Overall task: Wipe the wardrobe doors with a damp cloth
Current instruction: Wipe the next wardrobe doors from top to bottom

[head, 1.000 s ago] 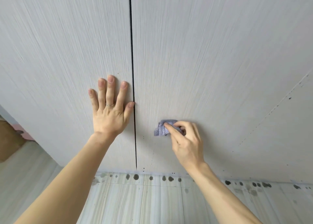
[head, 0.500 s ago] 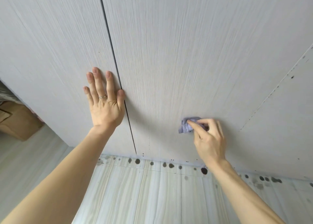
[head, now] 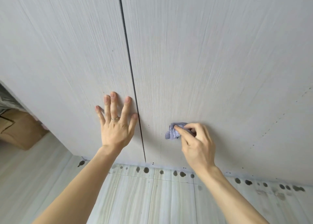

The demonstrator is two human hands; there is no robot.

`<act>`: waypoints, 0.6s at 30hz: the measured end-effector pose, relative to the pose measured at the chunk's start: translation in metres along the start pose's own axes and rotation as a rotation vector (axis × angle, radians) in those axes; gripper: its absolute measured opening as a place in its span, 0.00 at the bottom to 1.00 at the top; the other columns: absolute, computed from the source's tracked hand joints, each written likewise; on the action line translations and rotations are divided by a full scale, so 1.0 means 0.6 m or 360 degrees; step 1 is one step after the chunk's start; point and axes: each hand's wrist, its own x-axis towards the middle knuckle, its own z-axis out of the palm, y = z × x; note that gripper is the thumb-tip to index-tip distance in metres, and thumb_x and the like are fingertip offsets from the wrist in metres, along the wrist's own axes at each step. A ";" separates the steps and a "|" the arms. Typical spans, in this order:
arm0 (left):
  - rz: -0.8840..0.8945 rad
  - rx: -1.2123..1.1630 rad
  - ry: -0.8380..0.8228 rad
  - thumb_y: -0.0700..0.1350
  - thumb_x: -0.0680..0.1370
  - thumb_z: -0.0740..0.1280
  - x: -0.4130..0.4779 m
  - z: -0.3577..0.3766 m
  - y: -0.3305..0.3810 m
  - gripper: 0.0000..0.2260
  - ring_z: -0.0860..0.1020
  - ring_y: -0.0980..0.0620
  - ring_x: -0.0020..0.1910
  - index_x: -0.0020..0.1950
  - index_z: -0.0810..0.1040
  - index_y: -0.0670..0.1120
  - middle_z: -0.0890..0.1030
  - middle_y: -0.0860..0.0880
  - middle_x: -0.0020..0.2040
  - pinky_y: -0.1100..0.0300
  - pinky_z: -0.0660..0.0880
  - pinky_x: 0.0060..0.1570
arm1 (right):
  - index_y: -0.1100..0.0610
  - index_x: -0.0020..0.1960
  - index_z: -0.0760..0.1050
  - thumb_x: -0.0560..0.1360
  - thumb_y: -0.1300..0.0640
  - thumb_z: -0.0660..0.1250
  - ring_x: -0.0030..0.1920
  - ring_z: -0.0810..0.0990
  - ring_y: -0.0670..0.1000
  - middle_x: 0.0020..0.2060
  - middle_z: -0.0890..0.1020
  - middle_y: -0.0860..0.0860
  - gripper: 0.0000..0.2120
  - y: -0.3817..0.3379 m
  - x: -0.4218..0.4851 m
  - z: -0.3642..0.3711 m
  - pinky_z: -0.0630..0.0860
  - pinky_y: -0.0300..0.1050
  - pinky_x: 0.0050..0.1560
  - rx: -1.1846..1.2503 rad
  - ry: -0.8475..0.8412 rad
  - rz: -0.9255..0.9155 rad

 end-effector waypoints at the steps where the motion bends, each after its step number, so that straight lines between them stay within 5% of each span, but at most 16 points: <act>1: 0.0038 0.0000 0.0049 0.60 0.85 0.50 -0.004 0.010 -0.006 0.30 0.33 0.49 0.80 0.82 0.39 0.58 0.30 0.52 0.80 0.36 0.35 0.75 | 0.48 0.53 0.86 0.70 0.66 0.74 0.41 0.78 0.54 0.46 0.80 0.49 0.17 -0.007 0.013 -0.003 0.76 0.47 0.34 0.0010 0.0069 -0.0041; 8: 0.0118 -0.0033 0.0184 0.61 0.85 0.48 -0.089 0.114 -0.026 0.29 0.33 0.48 0.80 0.83 0.40 0.55 0.32 0.52 0.81 0.41 0.32 0.76 | 0.50 0.54 0.86 0.77 0.65 0.69 0.39 0.78 0.55 0.45 0.81 0.51 0.13 -0.046 0.042 0.045 0.75 0.45 0.39 0.0020 0.0435 -0.0263; 14: 0.0158 -0.0057 0.0268 0.60 0.85 0.51 -0.097 0.134 -0.038 0.31 0.33 0.48 0.80 0.83 0.41 0.54 0.32 0.51 0.81 0.40 0.32 0.76 | 0.47 0.52 0.85 0.70 0.65 0.72 0.39 0.76 0.54 0.42 0.80 0.48 0.16 -0.025 -0.065 0.091 0.73 0.48 0.36 -0.0202 -0.0202 -0.0411; 18: 0.0233 -0.0013 0.0317 0.59 0.84 0.55 -0.095 0.129 -0.045 0.32 0.35 0.47 0.81 0.83 0.43 0.53 0.35 0.50 0.82 0.40 0.36 0.77 | 0.49 0.53 0.86 0.76 0.64 0.68 0.39 0.78 0.56 0.44 0.82 0.51 0.13 -0.070 0.014 0.071 0.74 0.51 0.39 -0.0110 0.0161 -0.0357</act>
